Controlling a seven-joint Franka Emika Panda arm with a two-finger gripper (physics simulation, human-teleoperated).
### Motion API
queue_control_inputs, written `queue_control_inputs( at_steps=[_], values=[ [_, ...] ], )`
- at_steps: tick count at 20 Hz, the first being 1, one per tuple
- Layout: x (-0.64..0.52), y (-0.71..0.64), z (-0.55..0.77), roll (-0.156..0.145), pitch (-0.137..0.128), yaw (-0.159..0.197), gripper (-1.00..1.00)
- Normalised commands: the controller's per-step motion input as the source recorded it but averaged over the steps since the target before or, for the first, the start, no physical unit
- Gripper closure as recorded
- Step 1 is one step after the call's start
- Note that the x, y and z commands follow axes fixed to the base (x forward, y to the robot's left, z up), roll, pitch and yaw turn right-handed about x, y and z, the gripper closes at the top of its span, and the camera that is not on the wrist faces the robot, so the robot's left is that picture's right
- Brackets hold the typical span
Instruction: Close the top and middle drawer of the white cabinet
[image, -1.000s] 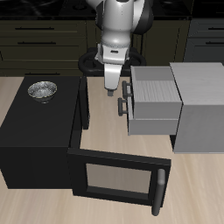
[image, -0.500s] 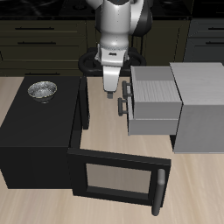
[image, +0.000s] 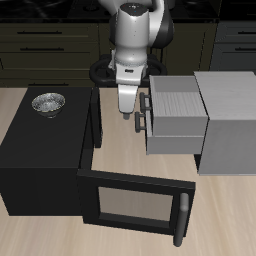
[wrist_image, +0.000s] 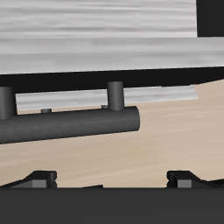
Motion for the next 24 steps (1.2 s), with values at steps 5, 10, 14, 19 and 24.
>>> queue_control_inputs(
  at_steps=[5,10,14,19,24],
  values=[
    [0.03,-0.01,-0.16,0.001,0.019,-0.013,-1.00],
    [-0.03,0.02,-0.11,0.013,-0.001,-0.009,-1.00],
    [0.04,0.02,-0.02,0.000,-0.015,-0.008,-1.00],
    [0.05,0.09,0.15,0.024,-0.070,-0.023,-1.00],
    [0.05,0.14,0.02,0.027,-0.022,0.002,-1.00]
  ],
)
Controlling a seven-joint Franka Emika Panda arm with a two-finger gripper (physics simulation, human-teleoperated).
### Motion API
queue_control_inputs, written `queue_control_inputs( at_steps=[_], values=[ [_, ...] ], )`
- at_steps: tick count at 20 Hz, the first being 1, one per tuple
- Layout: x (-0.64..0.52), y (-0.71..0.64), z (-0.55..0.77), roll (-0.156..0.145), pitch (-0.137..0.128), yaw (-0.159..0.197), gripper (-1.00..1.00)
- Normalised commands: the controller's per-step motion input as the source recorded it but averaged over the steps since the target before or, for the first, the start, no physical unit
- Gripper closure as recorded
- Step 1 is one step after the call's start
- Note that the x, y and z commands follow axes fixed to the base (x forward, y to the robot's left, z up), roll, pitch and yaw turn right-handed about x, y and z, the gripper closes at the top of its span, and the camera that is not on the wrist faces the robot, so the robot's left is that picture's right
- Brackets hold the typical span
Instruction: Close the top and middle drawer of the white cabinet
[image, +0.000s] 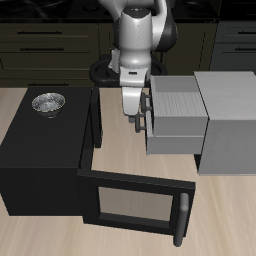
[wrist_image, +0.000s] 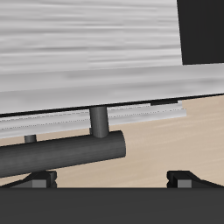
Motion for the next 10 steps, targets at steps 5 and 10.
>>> queue_control_inputs(
  at_steps=[5,10],
  values=[
    [0.07,0.18,-0.02,0.034,-0.019,-0.005,-1.00],
    [0.07,0.20,-0.11,0.032,-0.002,-0.010,-1.00]
  ],
)
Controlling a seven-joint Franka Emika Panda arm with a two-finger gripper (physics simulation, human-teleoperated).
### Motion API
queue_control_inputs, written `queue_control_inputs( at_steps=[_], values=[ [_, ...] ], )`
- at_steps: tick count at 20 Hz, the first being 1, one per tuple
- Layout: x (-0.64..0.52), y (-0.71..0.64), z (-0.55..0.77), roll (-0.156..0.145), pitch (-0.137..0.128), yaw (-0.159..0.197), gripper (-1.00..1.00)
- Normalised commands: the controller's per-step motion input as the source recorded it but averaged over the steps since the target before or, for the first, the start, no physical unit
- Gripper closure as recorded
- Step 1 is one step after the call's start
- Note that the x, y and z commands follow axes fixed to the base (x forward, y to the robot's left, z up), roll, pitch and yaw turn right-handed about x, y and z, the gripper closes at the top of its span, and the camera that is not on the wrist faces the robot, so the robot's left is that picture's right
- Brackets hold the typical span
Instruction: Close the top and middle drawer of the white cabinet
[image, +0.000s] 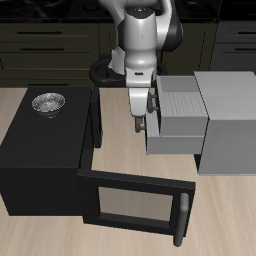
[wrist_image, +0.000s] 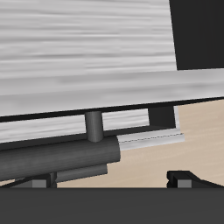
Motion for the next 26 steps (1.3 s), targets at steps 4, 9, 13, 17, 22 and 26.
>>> queue_control_inputs(
  at_steps=[4,9,13,17,22,26],
  values=[
    [0.00,0.16,-0.04,0.033,0.004,-0.005,-1.00],
    [0.04,0.17,-0.01,0.026,-0.008,-0.006,-1.00],
    [0.05,0.15,-0.01,0.022,-0.013,-0.002,-1.00],
    [0.01,0.13,0.03,0.023,-0.013,-0.023,-1.00],
    [0.06,0.09,-0.01,0.008,-0.013,-0.001,-1.00],
    [0.13,0.13,0.03,0.014,-0.022,-0.022,-1.00]
  ],
)
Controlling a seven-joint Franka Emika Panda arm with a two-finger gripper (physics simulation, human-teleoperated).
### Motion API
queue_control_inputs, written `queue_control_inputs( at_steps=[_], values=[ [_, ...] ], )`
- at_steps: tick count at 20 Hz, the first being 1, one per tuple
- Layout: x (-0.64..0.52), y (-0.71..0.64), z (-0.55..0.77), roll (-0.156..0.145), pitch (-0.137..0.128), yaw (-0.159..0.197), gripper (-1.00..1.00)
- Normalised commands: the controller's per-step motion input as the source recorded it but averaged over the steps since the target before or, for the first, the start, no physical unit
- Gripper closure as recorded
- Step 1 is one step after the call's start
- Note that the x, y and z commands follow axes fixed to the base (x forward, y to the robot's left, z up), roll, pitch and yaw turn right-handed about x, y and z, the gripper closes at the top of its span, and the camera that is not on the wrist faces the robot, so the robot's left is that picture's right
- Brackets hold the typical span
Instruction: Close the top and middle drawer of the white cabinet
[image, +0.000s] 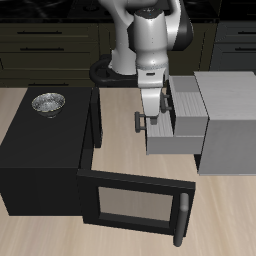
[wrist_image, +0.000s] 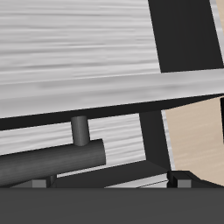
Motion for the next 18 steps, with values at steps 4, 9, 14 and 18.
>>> queue_control_inputs(
  at_steps=[4,9,14,18],
  values=[
    [0.13,0.16,-0.01,0.019,-0.020,-0.027,-1.00],
    [0.05,0.41,-0.06,0.062,-0.013,-0.005,-1.00],
    [0.03,0.26,-0.02,0.047,-0.009,0.005,-1.00],
    [0.05,0.23,-0.05,0.038,-0.011,0.002,-1.00]
  ],
)
